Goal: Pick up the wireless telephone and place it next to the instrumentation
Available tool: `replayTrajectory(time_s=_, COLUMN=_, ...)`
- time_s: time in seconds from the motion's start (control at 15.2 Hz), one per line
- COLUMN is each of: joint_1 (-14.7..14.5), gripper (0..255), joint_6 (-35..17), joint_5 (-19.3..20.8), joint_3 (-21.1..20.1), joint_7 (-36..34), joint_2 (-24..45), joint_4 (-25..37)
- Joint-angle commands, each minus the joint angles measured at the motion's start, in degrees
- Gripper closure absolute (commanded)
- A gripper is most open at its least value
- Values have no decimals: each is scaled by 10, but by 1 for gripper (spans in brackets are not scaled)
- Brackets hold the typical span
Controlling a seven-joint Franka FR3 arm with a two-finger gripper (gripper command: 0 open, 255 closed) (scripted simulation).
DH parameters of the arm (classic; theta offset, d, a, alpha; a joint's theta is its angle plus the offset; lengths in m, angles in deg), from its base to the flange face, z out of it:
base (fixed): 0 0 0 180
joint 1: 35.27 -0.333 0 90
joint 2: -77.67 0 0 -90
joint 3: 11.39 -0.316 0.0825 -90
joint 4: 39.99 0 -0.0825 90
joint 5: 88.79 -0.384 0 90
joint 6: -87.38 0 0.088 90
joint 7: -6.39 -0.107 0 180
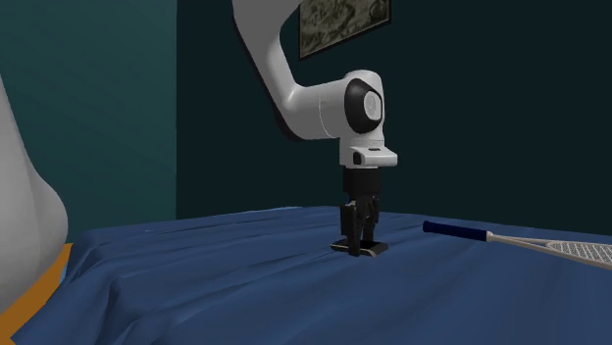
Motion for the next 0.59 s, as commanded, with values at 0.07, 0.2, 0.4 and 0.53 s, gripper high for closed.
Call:
replayTrajectory(time_s=0.07, joint_1=1, gripper=255, joint_6=23, joint_5=-12, joint_3=0, joint_7=8, joint_2=-15, joint_4=10)
replayTrajectory(time_s=0.2, joint_1=1, gripper=255, joint_6=38, joint_5=-18, joint_3=1, joint_7=12, joint_2=-24, joint_4=19)
replayTrajectory(time_s=0.4, joint_1=2, gripper=255, joint_6=61, joint_5=-26, joint_3=3, joint_7=17, joint_2=-36, joint_4=32)
replayTrajectory(time_s=0.53, joint_1=2, gripper=255, joint_6=77, joint_5=-30, joint_3=4, joint_7=20, joint_2=-43, joint_4=41)
